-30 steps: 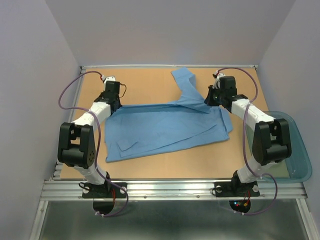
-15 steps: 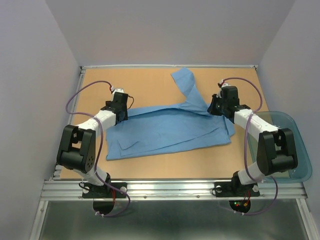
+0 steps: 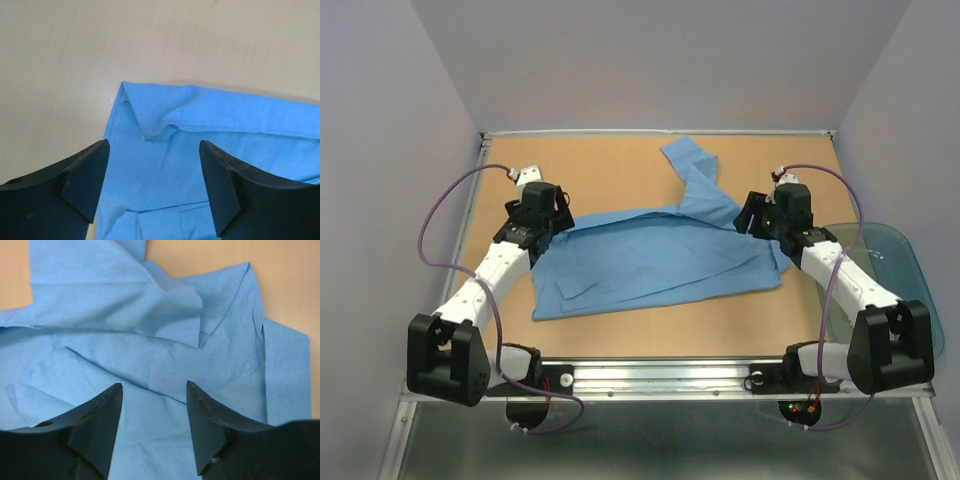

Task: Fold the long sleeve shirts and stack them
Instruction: Fold the shirt

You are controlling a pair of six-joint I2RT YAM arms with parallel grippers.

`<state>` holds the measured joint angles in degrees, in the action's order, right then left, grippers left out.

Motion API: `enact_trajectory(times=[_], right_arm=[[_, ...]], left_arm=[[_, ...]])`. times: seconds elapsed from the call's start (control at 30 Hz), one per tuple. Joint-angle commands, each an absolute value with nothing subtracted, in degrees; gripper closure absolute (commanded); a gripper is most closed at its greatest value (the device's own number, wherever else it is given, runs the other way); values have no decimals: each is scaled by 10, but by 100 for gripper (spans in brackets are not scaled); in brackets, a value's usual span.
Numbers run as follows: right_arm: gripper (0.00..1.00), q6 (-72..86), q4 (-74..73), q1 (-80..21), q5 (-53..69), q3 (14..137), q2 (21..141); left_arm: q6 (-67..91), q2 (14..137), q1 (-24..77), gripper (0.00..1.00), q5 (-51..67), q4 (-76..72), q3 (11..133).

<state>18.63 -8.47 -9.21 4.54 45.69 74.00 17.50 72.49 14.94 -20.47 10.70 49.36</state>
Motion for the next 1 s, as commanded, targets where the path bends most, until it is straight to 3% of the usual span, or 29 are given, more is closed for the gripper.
enact_trajectory(times=[0.0, 0.17, 0.47, 0.67, 0.97], right_arm=[[33, 202, -61, -95, 40, 474, 719], [20, 266, -61, -94, 17, 511, 736], [6, 369, -59, -93, -26, 514, 763], [4, 476, -47, -82, -37, 511, 783], [10, 639, 29, -22, 25, 476, 834]], left_arm=[[318, 697, 111, 12, -168, 144, 506], [470, 702, 63, 9, -34, 128, 478], [663, 741, 64, 8, -14, 53, 445], [715, 767, 64, 8, -27, 15, 428], [726, 804, 63, 11, -40, -18, 422]])
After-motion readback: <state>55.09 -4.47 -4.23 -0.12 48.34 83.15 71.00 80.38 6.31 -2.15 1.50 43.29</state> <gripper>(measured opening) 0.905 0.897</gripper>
